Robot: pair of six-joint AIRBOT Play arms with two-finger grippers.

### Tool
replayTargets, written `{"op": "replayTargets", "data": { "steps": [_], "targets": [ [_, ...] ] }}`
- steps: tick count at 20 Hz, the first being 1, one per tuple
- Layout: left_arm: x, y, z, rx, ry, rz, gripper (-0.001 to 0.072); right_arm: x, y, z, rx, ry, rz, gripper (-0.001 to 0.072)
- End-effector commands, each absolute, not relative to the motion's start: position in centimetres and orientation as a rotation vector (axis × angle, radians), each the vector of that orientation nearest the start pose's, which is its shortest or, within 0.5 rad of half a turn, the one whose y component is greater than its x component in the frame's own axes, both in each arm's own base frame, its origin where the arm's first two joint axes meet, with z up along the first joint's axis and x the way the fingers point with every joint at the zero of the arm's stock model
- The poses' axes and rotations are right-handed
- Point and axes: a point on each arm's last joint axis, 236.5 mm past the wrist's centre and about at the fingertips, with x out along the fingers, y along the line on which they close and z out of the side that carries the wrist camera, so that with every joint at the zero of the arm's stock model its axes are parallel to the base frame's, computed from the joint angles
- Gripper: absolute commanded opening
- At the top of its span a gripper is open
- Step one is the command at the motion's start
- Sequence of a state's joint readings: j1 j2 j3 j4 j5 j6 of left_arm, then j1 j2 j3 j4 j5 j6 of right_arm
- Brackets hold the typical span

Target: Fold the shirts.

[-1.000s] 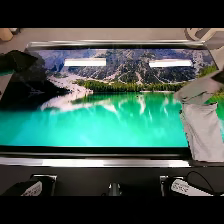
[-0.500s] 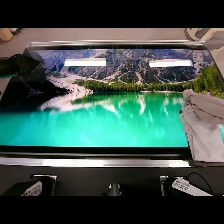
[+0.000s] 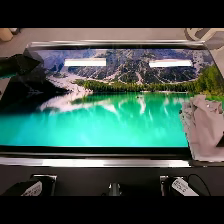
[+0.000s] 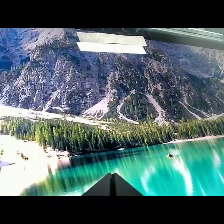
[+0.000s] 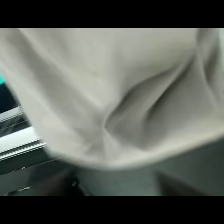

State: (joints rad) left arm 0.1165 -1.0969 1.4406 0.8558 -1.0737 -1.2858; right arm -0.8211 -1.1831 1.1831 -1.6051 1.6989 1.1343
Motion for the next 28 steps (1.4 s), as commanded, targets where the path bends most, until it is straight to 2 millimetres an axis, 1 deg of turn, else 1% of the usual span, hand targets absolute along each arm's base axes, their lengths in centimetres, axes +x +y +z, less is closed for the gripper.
{"op": "replayTargets", "data": {
  "steps": [1, 2, 3, 4, 5, 6, 7, 8, 9, 10, 11, 12, 13, 14, 15, 16, 17, 18, 19, 20, 22, 28],
  "targets": [
    [42.1, -9.1, 26.1, -0.336, 0.590, -0.466, 0.0024, 18.0, -22.7, 3.4, 0.197, 1.600, -0.338, 0.0706],
    [42.1, -9.2, 26.4, -0.334, 0.582, -0.468, 0.0024, 19.7, -24.1, 5.2, 0.132, 1.523, -0.346, 0.0706],
    [42.1, -9.2, 27.1, -0.318, 0.565, -0.472, 0.0024, 22.0, -25.9, 8.0, 0.040, 1.415, -0.366, 0.0705],
    [42.5, -8.9, 27.9, -0.271, 0.534, -0.462, 0.0022, 24.7, -27.4, 11.7, -0.068, 1.288, -0.386, 0.0696],
    [43.4, -7.6, 28.8, -0.184, 0.491, -0.393, 0.0021, 28.2, -28.2, 16.4, -0.203, 1.136, -0.397, 0.0687],
    [44.6, -5.5, 29.4, -0.101, 0.467, -0.278, 0.0020, 31.8, -27.3, 21.2, -0.336, 0.992, -0.378, 0.0687],
    [45.8, -3.0, 29.4, -0.016, 0.474, -0.134, 0.0020, 34.9, -25.1, 24.9, -0.427, 0.871, -0.345, 0.0687],
    [46.8, -1.2, 28.7, 0.067, 0.509, -0.016, 0.0020, 38.0, -21.5, 27.5, -0.476, 0.765, -0.284, 0.0686],
    [47.3, -0.5, 27.1, 0.150, 0.571, 0.042, 0.0021, 40.3, -17.5, 28.2, -0.475, 0.707, -0.212, 0.0681],
    [47.6, -0.9, 24.1, 0.203, 0.673, 0.052, 0.0025, 41.9, -13.2, 27.3, -0.441, 0.704, -0.127, 0.0673],
    [47.1, -1.8, 20.4, 0.204, 0.804, 0.032, 0.0061, 42.6, -8.8, 24.6, -0.399, 0.778, -0.024, 0.0668],
    [45.3, -3.2, 15.7, 0.181, 0.998, -0.010, 0.0246, 42.0, -4.2, 20.5, -0.358, 0.926, 0.111, 0.0642],
    [42.4, -4.8, 11.5, 0.143, 1.210, -0.063, 0.0452, 40.3, -0.2, 16.5, -0.352, 1.081, 0.258, 0.0603],
    [39.3, -5.9, 8.2, 0.112, 1.395, -0.111, 0.0529, 38.4, 2.6, 13.0, -0.377, 1.219, 0.395, 0.0574],
    [37.7, -6.9, 6.0, 0.088, 1.470, -0.157, 0.0528, 36.3, 5.0, 10.0, -0.422, 1.323, 0.535, 0.0541],
    [37.4, -7.2, 5.1, 0.074, 1.451, -0.166, 0.0528, 34.9, 6.0, 7.9, -0.456, 1.390, 0.592, 0.0541],
    [37.9, -6.9, 5.0, 0.040, 1.382, -0.127, 0.0528, 34.0, 6.1, 6.1, -0.462, 1.436, 0.589, 0.0546],
    [38.4, -6.4, 5.4, 0.020, 1.304, -0.091, 0.0528, 33.6, 6.2, 4.7, -0.437, 1.460, 0.573, 0.0552],
    [38.6, -6.1, 5.8, 0.028, 1.262, -0.082, 0.0528, 33.5, 6.1, 3.8, -0.413, 1.476, 0.549, 0.0558],
    [38.6, -5.9, 6.0, 0.033, 1.249, -0.079, 0.0527, 33.6, 5.9, 3.4, -0.401, 1.481, 0.521, 0.0558],
    [38.6, -5.7, 6.1, 0.045, 1.247, -0.074, 0.0528, 33.5, 5.5, 3.4, -0.411, 1.487, 0.508, 0.0556],
    [38.7, -5.7, 5.9, 0.045, 1.250, -0.074, 0.0528, 33.5, 5.6, 3.4, -0.410, 1.486, 0.508, 0.0556]
  ]
}}
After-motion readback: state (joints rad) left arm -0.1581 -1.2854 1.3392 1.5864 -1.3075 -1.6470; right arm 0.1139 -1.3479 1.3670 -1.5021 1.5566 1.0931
